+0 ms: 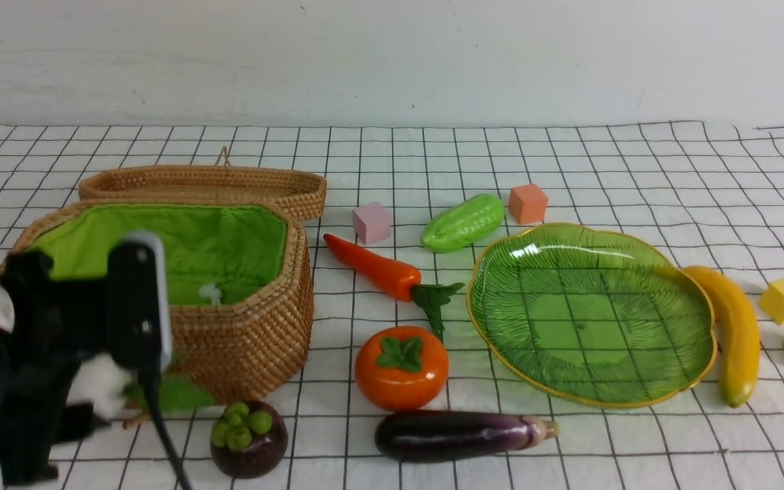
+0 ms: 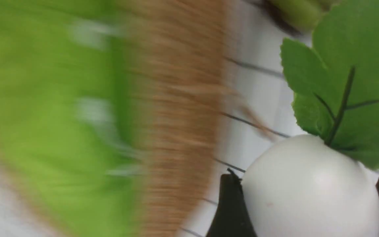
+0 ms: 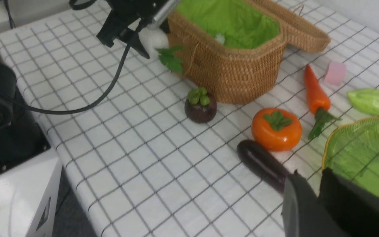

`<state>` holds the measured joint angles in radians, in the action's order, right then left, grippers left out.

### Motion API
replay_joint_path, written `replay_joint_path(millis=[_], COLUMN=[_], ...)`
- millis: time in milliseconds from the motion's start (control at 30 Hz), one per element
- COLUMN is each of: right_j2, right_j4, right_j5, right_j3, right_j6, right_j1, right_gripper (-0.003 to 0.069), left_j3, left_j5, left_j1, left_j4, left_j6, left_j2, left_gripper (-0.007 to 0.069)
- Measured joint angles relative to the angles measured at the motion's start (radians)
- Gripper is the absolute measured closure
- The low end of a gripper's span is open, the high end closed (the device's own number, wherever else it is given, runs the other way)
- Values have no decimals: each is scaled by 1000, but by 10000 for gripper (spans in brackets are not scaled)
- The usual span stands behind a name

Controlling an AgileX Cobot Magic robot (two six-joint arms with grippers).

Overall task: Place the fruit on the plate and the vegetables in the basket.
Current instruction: Take a daikon with your left arm and place it on the basket on the left.

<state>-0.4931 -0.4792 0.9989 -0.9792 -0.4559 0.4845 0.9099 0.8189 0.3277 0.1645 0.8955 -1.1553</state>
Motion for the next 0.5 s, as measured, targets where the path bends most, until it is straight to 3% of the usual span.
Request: replay_joint_path(millis=[267, 500], right_j2=[0, 0], right_j4=[-2, -7], right_j5=[-238, -279], right_j3=[1, 3], right_j6=[44, 52], right_j1=[0, 0], right_gripper=[529, 517], left_j3=[265, 317], left_j5=[-108, -151], left_j1=[0, 0], left_j4=[71, 295], left_j6=[-136, -309], left_j2=[-198, -417], left_gripper=[129, 129])
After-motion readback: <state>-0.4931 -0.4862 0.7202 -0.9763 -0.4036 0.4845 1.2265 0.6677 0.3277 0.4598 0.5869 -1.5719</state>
